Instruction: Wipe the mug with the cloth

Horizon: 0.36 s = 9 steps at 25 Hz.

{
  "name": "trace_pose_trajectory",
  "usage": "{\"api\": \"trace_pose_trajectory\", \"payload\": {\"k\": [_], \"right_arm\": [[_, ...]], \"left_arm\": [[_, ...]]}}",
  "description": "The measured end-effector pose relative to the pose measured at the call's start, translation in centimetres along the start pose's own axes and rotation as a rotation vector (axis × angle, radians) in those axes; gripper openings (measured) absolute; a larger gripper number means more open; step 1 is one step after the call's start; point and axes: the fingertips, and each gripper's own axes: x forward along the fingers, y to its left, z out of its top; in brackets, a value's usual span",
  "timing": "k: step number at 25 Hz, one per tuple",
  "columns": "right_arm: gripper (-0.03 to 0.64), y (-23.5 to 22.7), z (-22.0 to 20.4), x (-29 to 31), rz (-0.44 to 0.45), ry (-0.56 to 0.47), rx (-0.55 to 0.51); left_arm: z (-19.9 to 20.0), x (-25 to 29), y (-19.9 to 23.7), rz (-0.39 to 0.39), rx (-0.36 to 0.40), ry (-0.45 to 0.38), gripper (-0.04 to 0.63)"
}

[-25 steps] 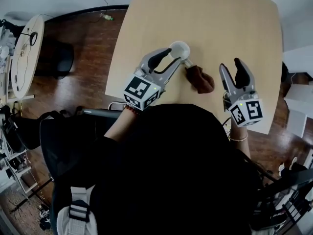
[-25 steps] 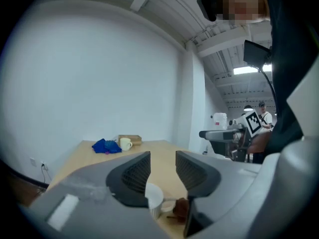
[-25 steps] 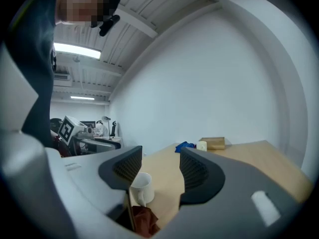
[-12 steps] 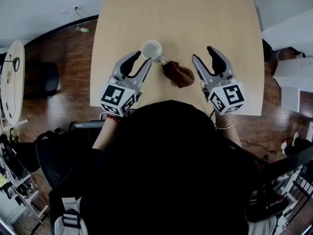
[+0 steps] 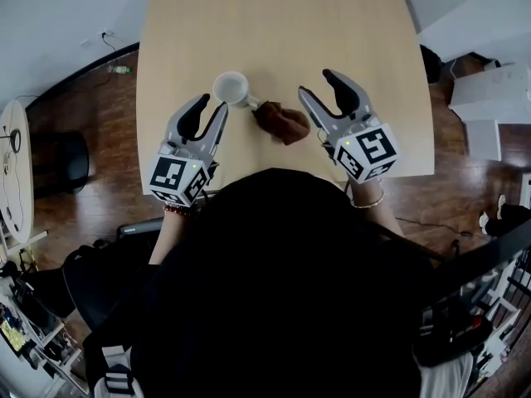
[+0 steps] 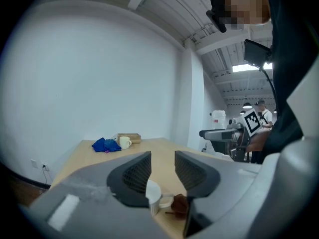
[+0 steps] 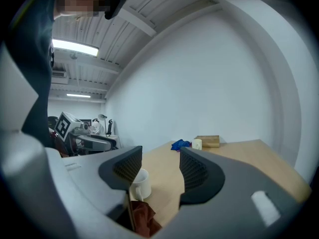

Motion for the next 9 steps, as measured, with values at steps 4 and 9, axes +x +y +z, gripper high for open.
{"api": "trace_pose_trajectory", "payload": {"k": [4, 9], "right_arm": [[0.238, -0.18, -0.05, -0.21, -0.006, 0.001, -0.003], [0.238, -0.18, -0.23, -0.02, -0.009, 0.005, -0.005]], "left_arm": [[0.18, 0.36, -0.32, -0.009, -0.002, -0.003, 0.145], [0.24, 0.46, -0.24, -0.023, 0.009, 0.001, 0.144]]}}
